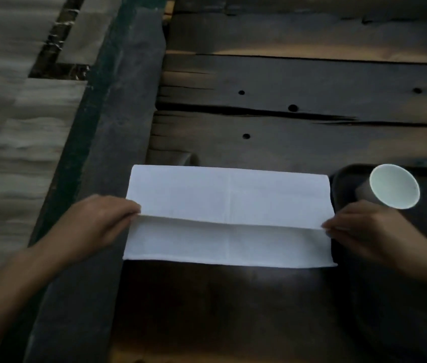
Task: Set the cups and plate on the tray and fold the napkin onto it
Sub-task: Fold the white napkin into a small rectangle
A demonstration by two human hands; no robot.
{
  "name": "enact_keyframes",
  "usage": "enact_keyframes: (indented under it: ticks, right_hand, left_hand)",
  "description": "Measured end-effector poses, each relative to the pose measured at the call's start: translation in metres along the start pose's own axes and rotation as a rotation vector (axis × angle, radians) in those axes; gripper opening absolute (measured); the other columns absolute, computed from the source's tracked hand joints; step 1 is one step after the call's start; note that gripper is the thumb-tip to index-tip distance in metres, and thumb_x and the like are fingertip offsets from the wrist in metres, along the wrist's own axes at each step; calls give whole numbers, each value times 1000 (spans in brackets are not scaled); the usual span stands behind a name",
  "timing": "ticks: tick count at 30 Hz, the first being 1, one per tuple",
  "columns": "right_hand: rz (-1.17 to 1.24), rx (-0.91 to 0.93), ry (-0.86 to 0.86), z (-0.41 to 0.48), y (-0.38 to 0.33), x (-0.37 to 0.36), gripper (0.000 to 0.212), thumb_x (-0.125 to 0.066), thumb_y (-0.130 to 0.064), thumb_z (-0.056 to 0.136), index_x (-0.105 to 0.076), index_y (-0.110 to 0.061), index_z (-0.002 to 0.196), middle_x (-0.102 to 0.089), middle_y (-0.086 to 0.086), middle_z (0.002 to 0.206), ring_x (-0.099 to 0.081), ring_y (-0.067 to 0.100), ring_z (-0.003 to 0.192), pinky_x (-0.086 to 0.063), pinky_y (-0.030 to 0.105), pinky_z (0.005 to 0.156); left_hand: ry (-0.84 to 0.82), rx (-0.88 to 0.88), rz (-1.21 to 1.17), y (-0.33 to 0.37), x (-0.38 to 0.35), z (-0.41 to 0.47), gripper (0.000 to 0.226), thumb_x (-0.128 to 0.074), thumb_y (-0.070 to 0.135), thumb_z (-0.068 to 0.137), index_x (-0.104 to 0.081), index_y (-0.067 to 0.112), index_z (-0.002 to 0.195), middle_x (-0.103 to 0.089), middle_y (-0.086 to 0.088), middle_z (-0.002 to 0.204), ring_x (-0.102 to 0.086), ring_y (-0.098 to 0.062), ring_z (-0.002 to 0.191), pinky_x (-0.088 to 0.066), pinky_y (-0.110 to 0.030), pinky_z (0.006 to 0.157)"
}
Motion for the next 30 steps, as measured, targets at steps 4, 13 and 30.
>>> enact_keyframes:
  ticks: [4, 13, 30]
  right_hand:
    - [-1, 10, -33, -29, -6, -34, 21, -87, -11, 71, -83, -18, 90, -71, -2, 86, -69, 21, 76, -59, 33, 68]
    - [-49, 14, 31, -46, 7, -53, 16, -85, -17, 74, -81, -21, 89, -72, -7, 83, -68, 20, 74, -55, 48, 81]
    - [-257, -17, -22, -69, 2, -68, 25, -90, -25, 67, -78, -30, 89, -70, -9, 85, -69, 19, 87, -33, 57, 111]
  left_hand:
    - [-22, 34, 21, 20, -27, -31, 32, -48, 37, 93, -72, 19, 104, -75, -1, 98, -72, -21, 87, -55, -38, 74]
    - [6, 149, -19, 34, -52, -59, 34, -51, 39, 93, -73, 17, 107, -75, -2, 111, -71, -20, 100, -56, -38, 82]
    - [45, 195, 11, 46, -60, -77, 37, -51, 34, 90, -76, 11, 104, -75, -7, 110, -73, -23, 98, -58, -41, 81]
Point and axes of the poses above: each hand's wrist, its own z-axis towards the middle knuckle, its own x-axis out of the back of the hand, y = z × x, the point moved 4 cm from there along z, towards the middle knuckle
